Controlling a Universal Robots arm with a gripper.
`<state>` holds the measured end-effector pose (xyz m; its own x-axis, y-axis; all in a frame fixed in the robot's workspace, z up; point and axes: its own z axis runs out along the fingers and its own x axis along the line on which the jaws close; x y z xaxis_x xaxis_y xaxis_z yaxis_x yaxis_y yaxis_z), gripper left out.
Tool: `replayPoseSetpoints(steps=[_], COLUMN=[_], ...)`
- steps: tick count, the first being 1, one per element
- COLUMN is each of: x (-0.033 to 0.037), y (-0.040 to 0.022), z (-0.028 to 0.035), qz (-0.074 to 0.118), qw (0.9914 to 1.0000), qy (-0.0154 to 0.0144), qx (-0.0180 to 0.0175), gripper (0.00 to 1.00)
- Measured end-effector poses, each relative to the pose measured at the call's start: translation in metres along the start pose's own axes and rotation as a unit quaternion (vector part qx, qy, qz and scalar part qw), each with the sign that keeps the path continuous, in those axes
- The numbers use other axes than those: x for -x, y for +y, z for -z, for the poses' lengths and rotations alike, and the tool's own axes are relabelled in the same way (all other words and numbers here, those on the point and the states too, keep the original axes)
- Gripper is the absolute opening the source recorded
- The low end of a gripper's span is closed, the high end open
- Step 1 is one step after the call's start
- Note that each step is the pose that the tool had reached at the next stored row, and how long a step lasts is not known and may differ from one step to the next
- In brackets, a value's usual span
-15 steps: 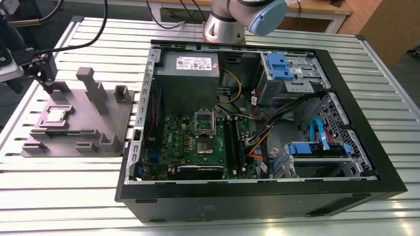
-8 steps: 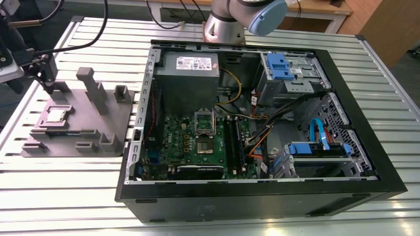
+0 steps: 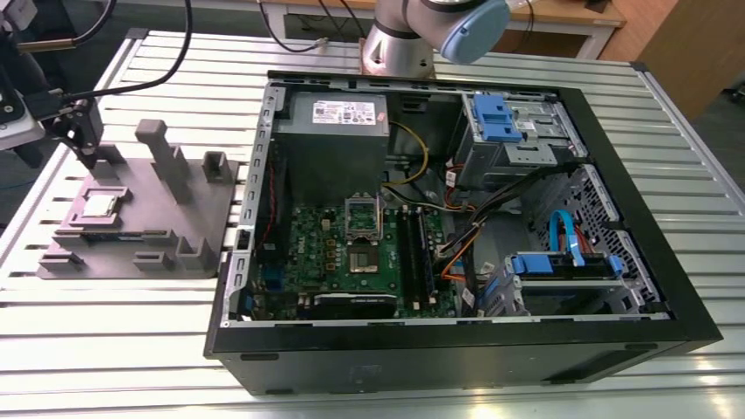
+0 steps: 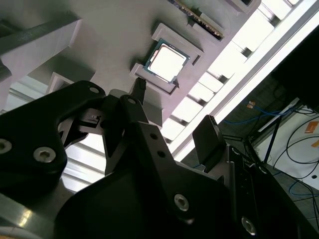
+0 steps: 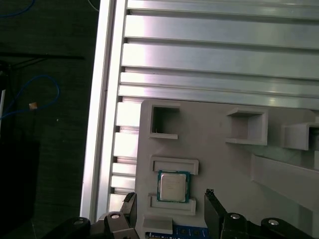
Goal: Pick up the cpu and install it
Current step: 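Pick up the cpu and move it towards the insertion slot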
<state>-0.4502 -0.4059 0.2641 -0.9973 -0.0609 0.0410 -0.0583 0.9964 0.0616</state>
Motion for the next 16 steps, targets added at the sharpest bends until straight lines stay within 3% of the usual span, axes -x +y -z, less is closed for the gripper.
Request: replayPoseSetpoints(steps=[16], x=[0.0001], y=[-0.0002], z=[-0.0033], qz=[0.0], qw=[1.0], qy=[-0.0001], qx=[0.0], gripper=[0.65])
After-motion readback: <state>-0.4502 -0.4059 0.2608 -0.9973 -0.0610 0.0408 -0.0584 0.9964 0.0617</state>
